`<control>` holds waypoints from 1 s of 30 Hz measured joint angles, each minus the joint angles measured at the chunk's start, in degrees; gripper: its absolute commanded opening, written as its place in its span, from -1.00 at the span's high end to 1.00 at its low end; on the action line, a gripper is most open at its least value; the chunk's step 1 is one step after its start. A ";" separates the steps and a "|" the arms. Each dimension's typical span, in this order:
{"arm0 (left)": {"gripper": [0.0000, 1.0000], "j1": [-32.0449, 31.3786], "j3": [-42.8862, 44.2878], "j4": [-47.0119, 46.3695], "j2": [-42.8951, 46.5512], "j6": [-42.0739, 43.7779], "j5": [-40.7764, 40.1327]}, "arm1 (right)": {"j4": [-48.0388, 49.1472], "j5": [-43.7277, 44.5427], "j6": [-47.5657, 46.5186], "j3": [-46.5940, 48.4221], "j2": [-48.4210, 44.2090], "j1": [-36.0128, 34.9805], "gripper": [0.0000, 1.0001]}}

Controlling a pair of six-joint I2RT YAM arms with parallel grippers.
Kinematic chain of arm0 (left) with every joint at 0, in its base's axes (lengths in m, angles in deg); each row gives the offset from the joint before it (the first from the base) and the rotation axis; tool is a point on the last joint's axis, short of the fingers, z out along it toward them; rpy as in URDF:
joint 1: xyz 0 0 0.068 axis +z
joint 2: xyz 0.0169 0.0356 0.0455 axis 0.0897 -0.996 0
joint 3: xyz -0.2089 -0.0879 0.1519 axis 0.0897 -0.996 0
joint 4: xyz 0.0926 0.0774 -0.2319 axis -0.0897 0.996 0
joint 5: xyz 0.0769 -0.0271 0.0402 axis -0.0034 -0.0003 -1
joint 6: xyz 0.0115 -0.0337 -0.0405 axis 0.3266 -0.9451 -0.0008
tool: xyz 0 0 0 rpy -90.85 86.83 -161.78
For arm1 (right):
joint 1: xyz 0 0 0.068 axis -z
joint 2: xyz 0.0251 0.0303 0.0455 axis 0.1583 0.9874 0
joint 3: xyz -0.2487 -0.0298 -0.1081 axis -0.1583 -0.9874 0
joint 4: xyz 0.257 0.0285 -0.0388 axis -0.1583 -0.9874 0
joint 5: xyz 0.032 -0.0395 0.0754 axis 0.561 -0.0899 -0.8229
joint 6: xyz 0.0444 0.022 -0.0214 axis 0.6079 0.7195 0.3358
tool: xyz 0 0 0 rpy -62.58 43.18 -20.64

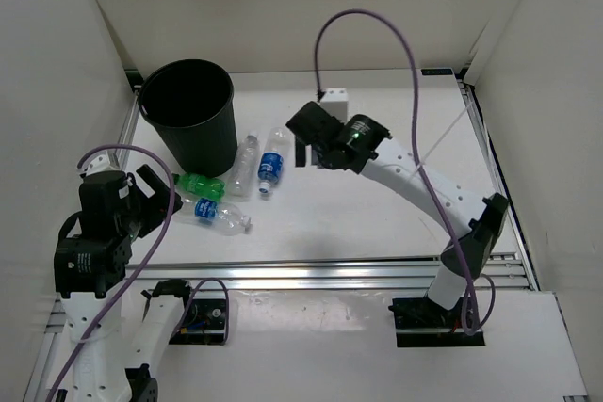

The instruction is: Put the plastic bottles in the bin

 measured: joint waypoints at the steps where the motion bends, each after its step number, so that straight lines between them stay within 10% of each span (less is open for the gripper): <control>1: -1.00 -0.17 -0.07 0.02 -0.24 -0.13 -0.42 | 1.14 -2.29 -2.12 0.81 0.90 -1.27 -1.00; 18: -1.00 -1.38 -3.23 0.07 -2.86 0.44 2.51 | 18.64 -38.10 -9.49 5.86 21.51 10.34 -1.00; 30: -1.00 -1.38 -3.26 0.11 -3.02 2.01 2.32 | 23.12 -48.15 -5.95 18.23 38.91 15.85 -1.00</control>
